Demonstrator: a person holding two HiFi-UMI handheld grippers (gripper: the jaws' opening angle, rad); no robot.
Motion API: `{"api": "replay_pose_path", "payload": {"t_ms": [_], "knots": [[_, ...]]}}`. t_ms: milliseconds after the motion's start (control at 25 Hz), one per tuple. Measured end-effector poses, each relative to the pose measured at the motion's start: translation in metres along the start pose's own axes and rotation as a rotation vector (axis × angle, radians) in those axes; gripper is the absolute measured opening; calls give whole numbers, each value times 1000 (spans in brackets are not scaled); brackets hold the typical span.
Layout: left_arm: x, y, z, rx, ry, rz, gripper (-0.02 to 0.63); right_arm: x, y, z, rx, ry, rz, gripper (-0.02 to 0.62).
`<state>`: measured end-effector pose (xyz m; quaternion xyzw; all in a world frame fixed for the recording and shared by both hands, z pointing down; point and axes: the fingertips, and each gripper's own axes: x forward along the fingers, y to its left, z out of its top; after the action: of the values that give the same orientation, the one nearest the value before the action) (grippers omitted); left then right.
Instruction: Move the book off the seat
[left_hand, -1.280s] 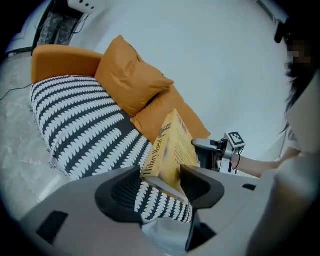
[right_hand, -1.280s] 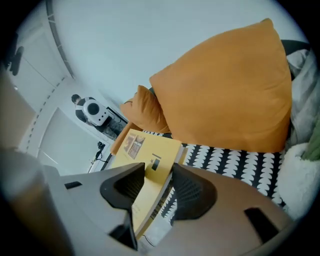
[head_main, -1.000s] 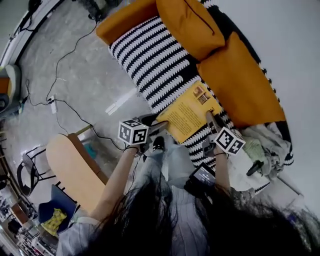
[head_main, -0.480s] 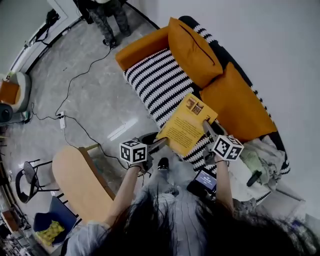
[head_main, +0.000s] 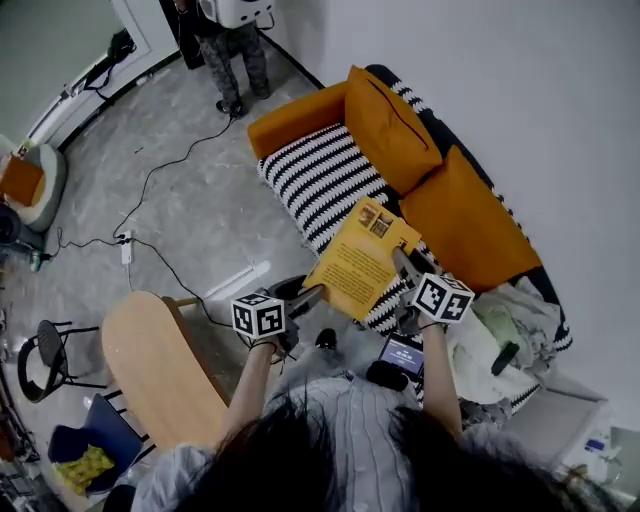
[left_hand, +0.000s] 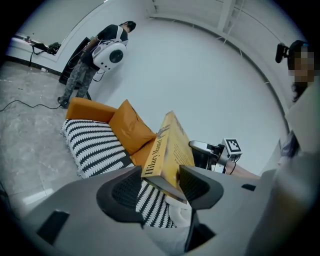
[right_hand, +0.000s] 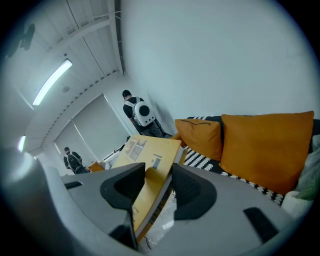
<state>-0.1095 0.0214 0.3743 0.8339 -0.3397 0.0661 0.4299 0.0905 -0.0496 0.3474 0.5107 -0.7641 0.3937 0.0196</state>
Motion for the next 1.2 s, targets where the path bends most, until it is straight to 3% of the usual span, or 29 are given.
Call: {"api": "replay_pose_path", "payload": {"t_ms": [440,640,840,1200], "knots": [[-62,-11,-11,-85,-212,136,239,21,59,-4,-110,128,165,176],[-127,-87,-25,-120,-319,187,239,-48,129,10,-212,175,249,175],[-166,-116,-66,-177,-400,278,239,-73,160,-19,-267,263,343,175],[-186,-139,-110,-292,-516,426,236,-70,178,-55,-303,418,479,173]]}}
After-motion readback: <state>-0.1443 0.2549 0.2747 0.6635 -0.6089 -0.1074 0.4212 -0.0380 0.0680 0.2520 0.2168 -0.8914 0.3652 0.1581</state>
